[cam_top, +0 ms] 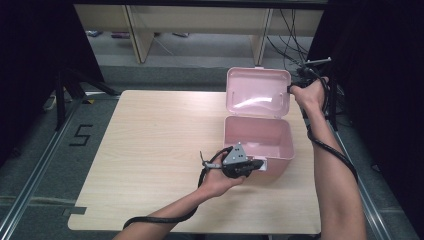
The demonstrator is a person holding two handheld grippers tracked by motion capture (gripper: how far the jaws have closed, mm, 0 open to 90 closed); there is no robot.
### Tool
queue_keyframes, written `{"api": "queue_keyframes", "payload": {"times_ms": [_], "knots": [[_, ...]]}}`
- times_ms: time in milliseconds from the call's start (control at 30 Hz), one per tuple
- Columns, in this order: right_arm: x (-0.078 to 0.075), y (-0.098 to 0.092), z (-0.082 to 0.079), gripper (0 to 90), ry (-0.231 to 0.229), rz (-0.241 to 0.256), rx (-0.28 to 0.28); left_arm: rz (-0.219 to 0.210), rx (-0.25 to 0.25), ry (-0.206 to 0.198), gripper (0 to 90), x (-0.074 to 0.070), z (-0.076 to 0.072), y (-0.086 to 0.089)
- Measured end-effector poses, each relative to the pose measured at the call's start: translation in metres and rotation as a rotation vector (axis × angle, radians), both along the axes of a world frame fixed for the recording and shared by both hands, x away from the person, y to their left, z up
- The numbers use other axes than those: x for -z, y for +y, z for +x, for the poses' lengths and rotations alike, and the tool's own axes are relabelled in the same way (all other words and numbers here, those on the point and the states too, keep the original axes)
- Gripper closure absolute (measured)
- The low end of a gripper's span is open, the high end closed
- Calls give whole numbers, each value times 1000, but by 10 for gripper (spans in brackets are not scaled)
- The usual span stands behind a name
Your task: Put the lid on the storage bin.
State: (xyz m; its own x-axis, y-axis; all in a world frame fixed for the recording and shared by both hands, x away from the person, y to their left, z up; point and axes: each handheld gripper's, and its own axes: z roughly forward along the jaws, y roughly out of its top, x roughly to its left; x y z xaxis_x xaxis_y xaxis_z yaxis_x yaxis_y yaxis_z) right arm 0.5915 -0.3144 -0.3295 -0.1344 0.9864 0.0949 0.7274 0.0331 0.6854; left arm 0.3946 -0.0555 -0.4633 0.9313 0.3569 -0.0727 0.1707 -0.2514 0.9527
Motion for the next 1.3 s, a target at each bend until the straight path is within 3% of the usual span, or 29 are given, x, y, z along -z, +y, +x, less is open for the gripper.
{"api": "queue_keyframes", "payload": {"times_ms": [300, 367, 400, 467, 633, 767, 833, 933, 967, 1000, 1133, 1167, 1233, 1300], "knots": [[-3, -1, -6, 893, -20, 0, -6, 2, 2, 3, 899, 0, 1, 0], [-2, 1, -6, 894, -29, 21, 11, 5, 3, 4, 899, -1, 1, 0], [-3, -2, -6, 894, -31, -8, -10, 6, 3, 4, 899, -1, 1, 0], [-3, -2, -7, 895, -27, 19, 1, 8, 5, 7, 899, -1, 1, 0], [-3, -2, -9, 895, -37, 28, 7, 7, 3, 6, 898, -1, 1, 0], [-3, -6, -11, 895, -44, -4, -14, 10, 5, 5, 898, -1, 2, 0], [-4, -4, -12, 894, -39, 31, 9, 11, 3, 3, 899, -1, 1, 0], [-4, -6, -14, 894, -44, 31, 4, -5, 9, 9, 898, -1, 2, -1], [-4, -7, -14, 895, -49, 10, -6, -7, 9, 11, 899, -1, 2, -1], [-4, -6, -14, 894, -49, 32, 11, -6, 8, 10, 899, -1, 2, -1], [-4, -7, -15, 895, -46, 16, -1, -6, -2, 15, 898, -1, 1, -1], [-4, -5, -16, 895, -39, 34, 17, -5, -2, 14, 899, -1, 1, -1], [-4, -8, -16, 895, -61, 2, -5, -14, 7, 11, 899, 0, 2, -1], [-4, -5, -16, 895, -61, 27, 14, -3, 5, 6, 898, 0, 2, 0]]}}
